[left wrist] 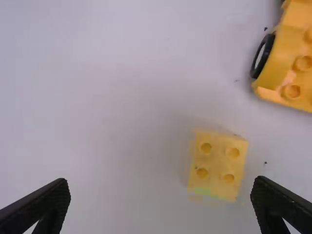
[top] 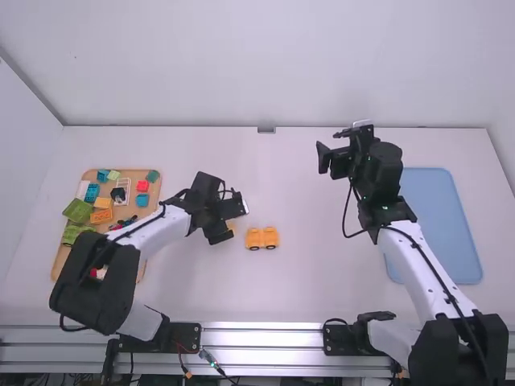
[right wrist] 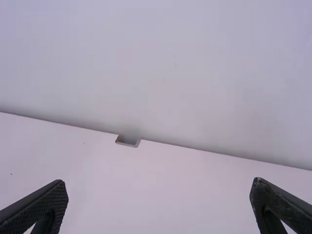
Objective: Assemble lego blocks to make yellow taxi
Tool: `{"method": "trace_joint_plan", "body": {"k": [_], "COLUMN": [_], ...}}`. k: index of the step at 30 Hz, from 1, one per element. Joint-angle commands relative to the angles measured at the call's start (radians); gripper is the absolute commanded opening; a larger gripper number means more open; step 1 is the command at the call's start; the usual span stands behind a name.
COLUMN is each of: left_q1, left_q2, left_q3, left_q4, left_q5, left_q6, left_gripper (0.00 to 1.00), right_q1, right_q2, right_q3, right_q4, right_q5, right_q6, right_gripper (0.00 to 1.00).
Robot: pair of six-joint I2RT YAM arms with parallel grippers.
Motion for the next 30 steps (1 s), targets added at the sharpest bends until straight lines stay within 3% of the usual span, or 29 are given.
{"method": "trace_joint_plan", "body": {"k": [1,11,15,20,21,22,26,30], "left_q1": [0.003,0.013,0.094,0.296,0.308,0.358,0.395,0.375], "left_q2": [-0.078,-0.103,-0.103,-0.058,-0.053,-0.025,0.038,0.112], "left_q3": [-0.006,-0.008,-0.013,-0.05,-0.053,-0.075,-0.122,-0.15], "left_q4": [-0.033,-0.043,-0.066,-0.034,-0.031,0.004,0.124,0.282], "left_q5": [0.058,0.081,0.28,0.712,0.735,0.859,0.985,1.013], "left_q6": [0.051,0.045,0.204,0.367,0.374,0.384,0.365,0.259], "left_gripper": [0.99,0.99,0.99,0.99,0.99,0.99,0.99,0.99], "right_q1": [0.0,0.001,0.001,-0.001,-0.001,-0.001,0.001,-0.001], "right_q2": [0.008,0.008,0.008,0.008,0.008,0.011,0.035,0.097], "right_q3": [0.03,0.03,0.03,0.03,0.03,0.029,0.003,-0.05], "right_q4": [-0.001,-0.01,-0.026,-0.088,-0.095,-0.137,-0.183,-0.117], "right_q5": [-0.003,-0.007,-0.023,-0.258,-0.278,-0.393,-0.61,-0.721], "right_q6": [-0.015,-0.016,-0.034,-0.227,-0.247,-0.367,-0.542,-0.565], "right_gripper": [0.99,0.99,0.99,0.99,0.99,0.99,0.99,0.99]}}
